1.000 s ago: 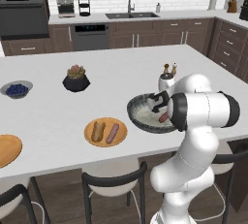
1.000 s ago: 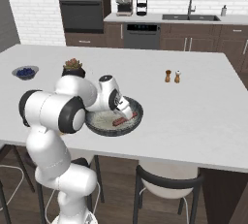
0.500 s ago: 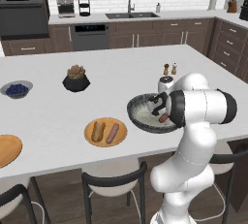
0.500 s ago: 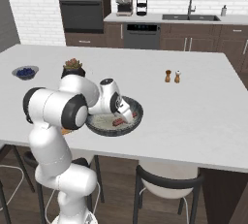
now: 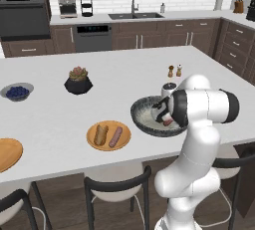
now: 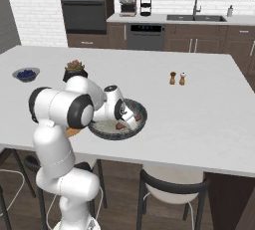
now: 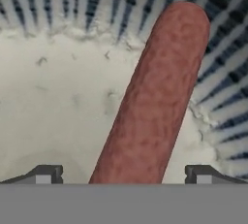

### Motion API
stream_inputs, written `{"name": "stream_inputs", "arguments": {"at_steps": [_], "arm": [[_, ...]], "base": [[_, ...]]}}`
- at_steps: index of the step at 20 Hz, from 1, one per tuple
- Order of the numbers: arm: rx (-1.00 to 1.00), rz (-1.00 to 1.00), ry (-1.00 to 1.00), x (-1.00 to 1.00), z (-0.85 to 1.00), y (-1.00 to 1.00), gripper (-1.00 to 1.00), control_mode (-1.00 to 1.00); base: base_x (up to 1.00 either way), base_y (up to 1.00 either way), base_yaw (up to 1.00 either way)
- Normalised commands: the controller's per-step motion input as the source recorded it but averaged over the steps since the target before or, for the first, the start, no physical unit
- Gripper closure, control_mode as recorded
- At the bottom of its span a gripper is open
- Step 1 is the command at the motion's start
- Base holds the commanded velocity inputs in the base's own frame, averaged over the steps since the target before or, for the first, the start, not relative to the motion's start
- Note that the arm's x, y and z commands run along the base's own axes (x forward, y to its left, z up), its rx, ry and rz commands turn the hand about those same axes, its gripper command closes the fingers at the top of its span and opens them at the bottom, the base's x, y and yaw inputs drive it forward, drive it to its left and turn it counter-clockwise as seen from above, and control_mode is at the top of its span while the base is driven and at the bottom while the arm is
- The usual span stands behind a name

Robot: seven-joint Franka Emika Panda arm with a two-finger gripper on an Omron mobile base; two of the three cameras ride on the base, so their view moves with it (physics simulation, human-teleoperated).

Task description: Place one bun and one sausage from the bowl on each plate.

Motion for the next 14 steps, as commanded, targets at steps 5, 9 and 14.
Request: {"name": "stream_inputs", "arguments": {"at_steps": [5, 9, 14], "arm": [[0.0, 0.0, 0.0, 0.0, -0.13, 0.0, 1.0, -1.0], [0.0, 0.0, 0.0, 0.0, 0.0, 0.0, 1.0, -1.0], [0.01, 0.04, 0.0, -0.01, 0.38, 0.0, 1.0, -1.0]], "base": [[0.0, 0.0, 0.0], [0.0, 0.0, 0.0], [0.0, 0.0, 0.0]]}}
